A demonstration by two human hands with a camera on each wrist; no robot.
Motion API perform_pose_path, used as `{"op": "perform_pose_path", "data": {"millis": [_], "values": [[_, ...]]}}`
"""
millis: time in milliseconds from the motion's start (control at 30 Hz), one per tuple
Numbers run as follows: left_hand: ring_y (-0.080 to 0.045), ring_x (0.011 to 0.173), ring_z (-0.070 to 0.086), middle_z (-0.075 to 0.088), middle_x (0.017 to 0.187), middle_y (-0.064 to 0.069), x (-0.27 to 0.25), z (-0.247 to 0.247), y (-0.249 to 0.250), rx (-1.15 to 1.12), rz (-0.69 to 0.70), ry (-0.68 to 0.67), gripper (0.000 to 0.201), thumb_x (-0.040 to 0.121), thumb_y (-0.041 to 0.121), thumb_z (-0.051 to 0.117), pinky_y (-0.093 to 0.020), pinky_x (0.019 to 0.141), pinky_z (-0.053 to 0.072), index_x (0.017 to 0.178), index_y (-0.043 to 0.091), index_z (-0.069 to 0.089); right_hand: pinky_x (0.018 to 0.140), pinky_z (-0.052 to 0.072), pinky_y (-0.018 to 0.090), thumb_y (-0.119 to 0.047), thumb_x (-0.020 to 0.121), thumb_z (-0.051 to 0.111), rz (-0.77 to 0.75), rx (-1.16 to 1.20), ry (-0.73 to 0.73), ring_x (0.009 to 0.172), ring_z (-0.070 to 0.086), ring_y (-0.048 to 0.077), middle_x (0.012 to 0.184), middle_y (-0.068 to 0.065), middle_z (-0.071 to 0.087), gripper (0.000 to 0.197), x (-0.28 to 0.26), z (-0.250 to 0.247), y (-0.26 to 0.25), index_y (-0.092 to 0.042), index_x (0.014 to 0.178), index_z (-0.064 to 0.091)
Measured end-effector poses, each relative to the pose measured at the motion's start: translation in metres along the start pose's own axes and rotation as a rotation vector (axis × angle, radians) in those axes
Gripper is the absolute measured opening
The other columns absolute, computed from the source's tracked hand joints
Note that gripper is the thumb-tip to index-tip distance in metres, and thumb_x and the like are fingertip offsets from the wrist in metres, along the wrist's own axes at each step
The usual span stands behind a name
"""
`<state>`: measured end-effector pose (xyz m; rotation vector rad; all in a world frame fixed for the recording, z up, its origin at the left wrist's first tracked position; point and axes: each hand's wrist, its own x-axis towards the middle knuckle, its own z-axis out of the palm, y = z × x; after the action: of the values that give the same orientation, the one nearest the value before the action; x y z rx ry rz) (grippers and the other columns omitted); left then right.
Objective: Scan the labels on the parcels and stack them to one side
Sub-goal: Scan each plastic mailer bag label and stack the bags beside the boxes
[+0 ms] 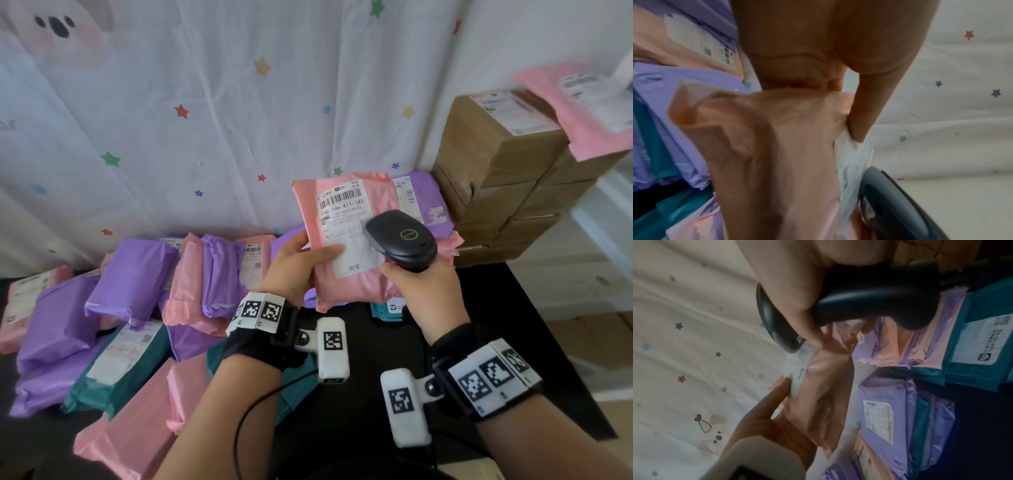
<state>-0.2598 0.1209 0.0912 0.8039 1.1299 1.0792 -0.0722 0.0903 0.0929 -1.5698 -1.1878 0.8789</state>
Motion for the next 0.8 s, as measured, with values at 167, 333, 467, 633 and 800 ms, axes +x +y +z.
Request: {"op": "perform_pose_path", "data": {"millis": [167,333,467,633,800], "values": [[-0.021,0.077,0.065,0.072,0.088,-0.004,0.004,0.004,0.007,0.032,0.063,0.199,0.019,0.091,0.023,0.060,-0.033,0.071,0.053,0.099,0.008,0.069,0.058,0.040,0.009,0.001,0.079,0.069,-0.043,-0.072,0.040,0.065,0.056,0.010,0.068,-0.002,0.059,0.012,0.002,-0.002,0.003,-0.007,0.081,0.060],[-0.022,0.085,0.067,0.070,0.095,-0.008,0.012,0.002,0.009,-0.198,0.016,0.247,0.019,0.094,0.025,0.057,-0.038,0.081,0.056,0.100,0.007,0.064,0.074,0.046,0.031,-0.002,0.082,0.069,-0.033,-0.101,0.029,0.079,0.062,0.025,0.076,0.007,0.064,0.008,0.003,-0.004,0.005,-0.006,0.085,0.064],[-0.022,0.089,0.066,0.069,0.098,-0.006,0.013,-0.002,0.007,-0.234,0.039,0.240,0.023,0.095,0.028,0.055,-0.040,0.085,0.054,0.104,0.008,0.062,0.071,0.050,0.024,-0.014,0.084,0.074,-0.037,-0.053,0.025,0.079,0.064,0.005,0.084,0.001,0.069,0.012,0.000,-0.006,0.002,-0.013,0.094,0.067],[-0.017,0.083,0.062,0.064,0.089,-0.001,0.016,-0.008,0.003,-0.133,0.174,0.266,0.028,0.097,0.023,0.051,-0.038,0.087,0.049,0.115,0.003,0.058,0.070,0.053,0.019,-0.022,0.080,0.081,-0.036,0.110,-0.069,0.079,0.068,0.001,0.085,-0.008,0.075,0.016,-0.009,-0.003,-0.013,-0.030,0.089,0.070],[-0.012,0.076,0.062,0.064,0.080,0.004,0.019,-0.014,-0.003,-0.050,0.200,0.291,0.036,0.097,0.025,0.050,-0.032,0.079,0.050,0.118,-0.004,0.055,0.050,0.048,0.022,-0.023,0.080,0.079,0.044,0.101,-0.159,0.052,0.058,0.008,0.055,-0.003,0.064,0.007,-0.016,0.003,-0.023,-0.021,0.080,0.073]]}}
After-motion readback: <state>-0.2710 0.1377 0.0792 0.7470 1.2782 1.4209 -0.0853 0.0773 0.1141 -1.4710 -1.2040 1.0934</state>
